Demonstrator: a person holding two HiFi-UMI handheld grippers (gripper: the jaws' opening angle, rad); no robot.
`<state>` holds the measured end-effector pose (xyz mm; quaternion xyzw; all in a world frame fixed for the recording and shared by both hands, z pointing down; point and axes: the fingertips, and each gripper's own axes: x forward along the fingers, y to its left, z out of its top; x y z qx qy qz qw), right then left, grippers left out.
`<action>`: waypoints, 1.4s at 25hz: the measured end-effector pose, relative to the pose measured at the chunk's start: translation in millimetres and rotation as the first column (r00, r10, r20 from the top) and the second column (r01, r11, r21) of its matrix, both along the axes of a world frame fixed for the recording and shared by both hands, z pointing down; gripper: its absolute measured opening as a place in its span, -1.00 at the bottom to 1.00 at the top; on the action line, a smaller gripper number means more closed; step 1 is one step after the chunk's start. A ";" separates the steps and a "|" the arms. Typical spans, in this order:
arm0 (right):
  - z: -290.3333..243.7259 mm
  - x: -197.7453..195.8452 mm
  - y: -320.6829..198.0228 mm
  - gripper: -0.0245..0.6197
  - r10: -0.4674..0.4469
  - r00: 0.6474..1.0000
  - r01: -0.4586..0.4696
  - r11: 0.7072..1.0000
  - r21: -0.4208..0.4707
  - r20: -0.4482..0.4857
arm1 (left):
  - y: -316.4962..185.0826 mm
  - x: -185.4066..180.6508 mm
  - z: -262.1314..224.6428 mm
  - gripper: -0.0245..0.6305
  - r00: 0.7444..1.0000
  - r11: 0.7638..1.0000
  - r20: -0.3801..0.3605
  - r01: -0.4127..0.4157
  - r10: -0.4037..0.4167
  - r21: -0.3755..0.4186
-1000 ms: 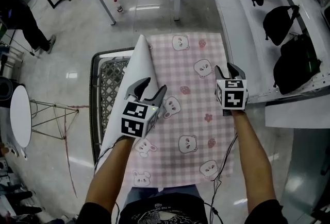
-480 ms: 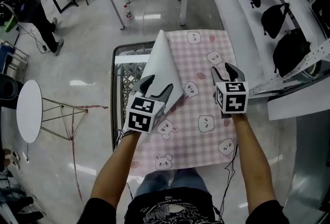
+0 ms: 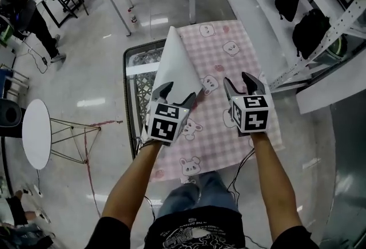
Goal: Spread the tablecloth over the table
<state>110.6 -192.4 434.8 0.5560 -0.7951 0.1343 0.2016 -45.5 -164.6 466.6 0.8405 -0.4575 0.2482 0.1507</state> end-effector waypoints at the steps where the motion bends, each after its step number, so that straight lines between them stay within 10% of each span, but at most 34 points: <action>1: 3.0 2.3 4.5 -0.17 0.006 1.000 -0.006 1.000 -0.005 0.011 | 0.3 4.0 6.5 0.06 1.000 1.000 0.013 -0.001 0.001 -0.012; 9: 42.1 26.8 12.3 -0.17 0.026 0.995 -0.020 0.998 -0.063 0.095 | -23.3 34.1 77.2 0.25 0.987 0.995 0.161 0.043 -0.029 -0.086; 24: 96.0 40.6 8.3 -0.19 0.008 0.986 0.020 0.986 -0.163 0.168 | -42.7 14.4 135.7 0.26 0.887 0.985 0.445 0.167 -0.126 -0.054; 35: 94.9 26.2 -0.9 -0.22 -0.021 0.982 0.052 0.985 -0.163 0.185 | -45.2 -3.9 109.6 -0.31 0.902 0.984 0.410 0.174 -0.140 -0.048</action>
